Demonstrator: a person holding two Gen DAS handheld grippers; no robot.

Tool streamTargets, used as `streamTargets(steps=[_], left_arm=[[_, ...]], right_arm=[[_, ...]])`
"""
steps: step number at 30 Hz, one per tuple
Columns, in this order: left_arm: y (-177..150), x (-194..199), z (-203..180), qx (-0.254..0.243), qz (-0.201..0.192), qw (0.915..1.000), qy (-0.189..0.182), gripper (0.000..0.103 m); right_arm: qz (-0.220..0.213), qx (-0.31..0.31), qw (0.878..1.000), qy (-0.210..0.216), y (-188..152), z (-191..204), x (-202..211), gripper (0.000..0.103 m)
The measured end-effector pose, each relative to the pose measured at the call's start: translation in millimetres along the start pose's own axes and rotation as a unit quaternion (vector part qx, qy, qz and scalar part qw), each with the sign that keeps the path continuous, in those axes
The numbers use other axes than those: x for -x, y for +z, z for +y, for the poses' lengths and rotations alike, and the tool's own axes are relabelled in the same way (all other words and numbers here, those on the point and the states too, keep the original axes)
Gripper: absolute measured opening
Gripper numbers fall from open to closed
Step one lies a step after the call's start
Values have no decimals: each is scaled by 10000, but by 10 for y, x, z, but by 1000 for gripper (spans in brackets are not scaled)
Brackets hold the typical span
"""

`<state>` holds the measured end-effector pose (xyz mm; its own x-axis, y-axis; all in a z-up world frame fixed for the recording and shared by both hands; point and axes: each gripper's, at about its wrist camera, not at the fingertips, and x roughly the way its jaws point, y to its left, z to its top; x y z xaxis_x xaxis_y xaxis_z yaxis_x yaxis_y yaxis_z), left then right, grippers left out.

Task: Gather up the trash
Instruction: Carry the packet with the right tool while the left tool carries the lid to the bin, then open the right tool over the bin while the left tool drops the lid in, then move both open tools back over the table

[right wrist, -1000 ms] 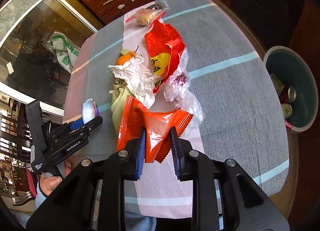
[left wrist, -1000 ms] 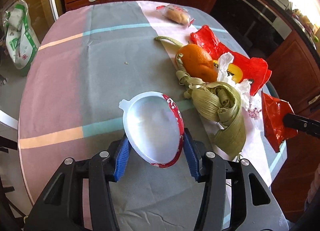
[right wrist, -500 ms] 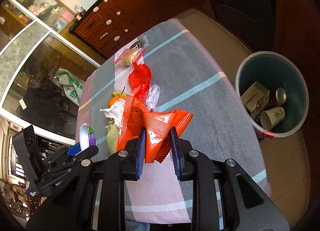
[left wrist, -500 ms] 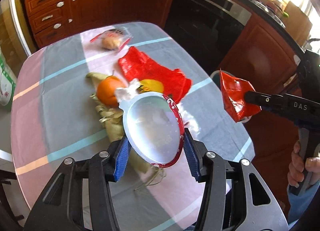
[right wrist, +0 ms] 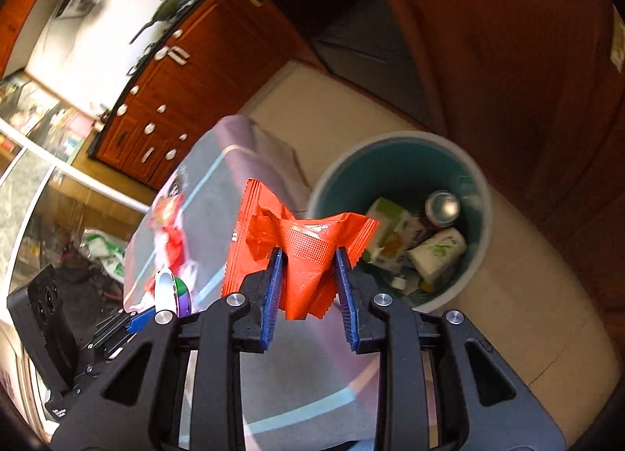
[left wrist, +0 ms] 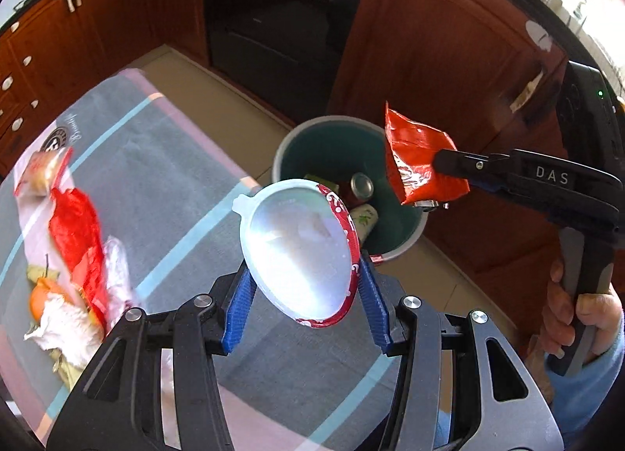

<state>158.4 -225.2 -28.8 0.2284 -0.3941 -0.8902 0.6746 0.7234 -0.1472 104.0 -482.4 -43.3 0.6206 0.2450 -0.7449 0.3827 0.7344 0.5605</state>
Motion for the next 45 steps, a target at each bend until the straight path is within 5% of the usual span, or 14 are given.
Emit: streamTargets(steps=[14, 18, 21, 23, 45], left_arm=[[455, -962, -412, -432, 704, 9964, -165, 53], [496, -1056, -423, -443, 728, 9963, -75, 73], [508, -1053, -392, -391, 687, 9969, 32, 94], [502, -1016, -324, -335, 629, 9975, 30, 97], [-15, -191, 11, 223, 214, 9994, 174, 99]], right_arm=[[387, -579, 9973, -235, 150, -623, -418, 36], [363, -705, 9966, -226, 159, -677, -449, 65], [375, -824, 9956, -234, 148, -686, -460, 77], [415, -866, 9949, -316, 145, -693, -479, 79], [764, -348, 9957, -404, -165, 4, -564, 88]])
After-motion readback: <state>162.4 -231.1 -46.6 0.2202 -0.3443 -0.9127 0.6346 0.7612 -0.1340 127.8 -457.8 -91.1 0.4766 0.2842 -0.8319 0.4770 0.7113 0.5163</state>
